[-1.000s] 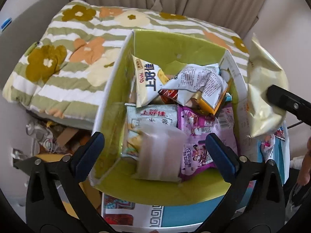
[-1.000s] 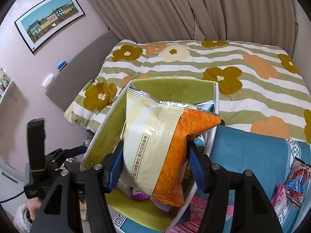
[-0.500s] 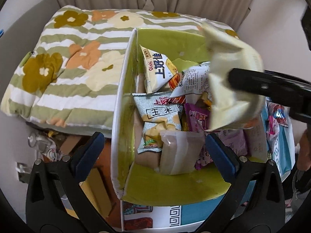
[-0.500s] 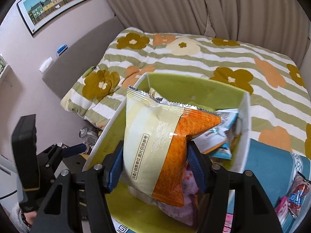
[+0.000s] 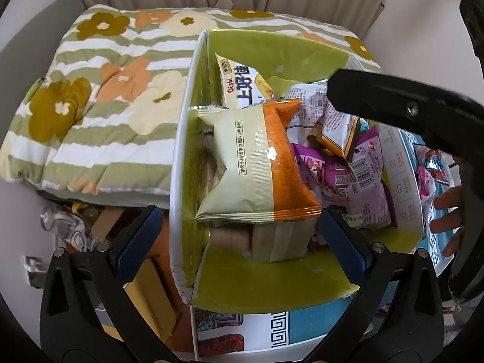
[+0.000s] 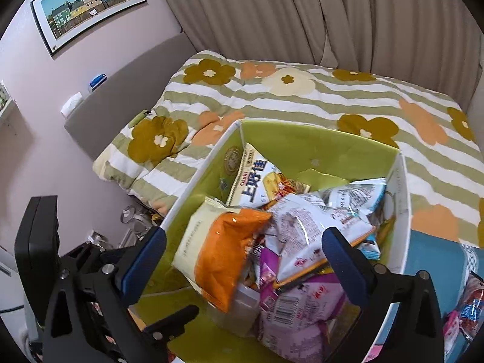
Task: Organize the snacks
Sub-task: 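Carry both bags over the box and open both tools, then grasp the pink striped bag with left tool while right tool grasps green cracker packet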
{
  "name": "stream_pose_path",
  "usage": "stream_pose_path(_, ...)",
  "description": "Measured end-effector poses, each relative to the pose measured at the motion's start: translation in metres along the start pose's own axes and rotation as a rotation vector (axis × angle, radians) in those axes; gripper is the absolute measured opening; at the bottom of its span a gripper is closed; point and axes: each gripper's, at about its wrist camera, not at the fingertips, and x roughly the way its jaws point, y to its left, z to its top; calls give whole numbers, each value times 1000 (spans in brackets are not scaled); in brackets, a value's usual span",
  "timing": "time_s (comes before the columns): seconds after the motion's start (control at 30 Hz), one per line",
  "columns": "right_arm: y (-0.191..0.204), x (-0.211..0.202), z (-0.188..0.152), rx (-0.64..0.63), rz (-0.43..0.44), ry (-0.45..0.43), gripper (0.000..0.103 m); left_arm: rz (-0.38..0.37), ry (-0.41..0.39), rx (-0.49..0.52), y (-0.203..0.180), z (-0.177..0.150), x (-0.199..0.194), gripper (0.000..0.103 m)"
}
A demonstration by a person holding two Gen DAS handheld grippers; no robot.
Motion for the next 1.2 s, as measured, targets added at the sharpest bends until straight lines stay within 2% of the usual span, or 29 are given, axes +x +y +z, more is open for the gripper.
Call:
stream_pose_path(0.27, -4, -21, -5, 14, -23, -24, 102, 1, -29, 8, -8, -1, -15, 102)
stream_pose_path(0.57, -10, -60, -16, 12, -5, -65, 102, 38, -83, 0, -29, -7, -47, 102)
stream_pose_path(0.77, -28, -101, -27, 11, -6, -103, 102, 51, -120, 2, -60, -15, -70, 102)
stream_pose_path(0.87, -39, -122, -37, 12, -25, -116, 102, 31, -138, -5, -79, -19, -77, 102)
stream_pose_path(1.2, -116, -199, -92, 111, -130, -169, 102, -15, -146, 71, -172, -35, -76, 102)
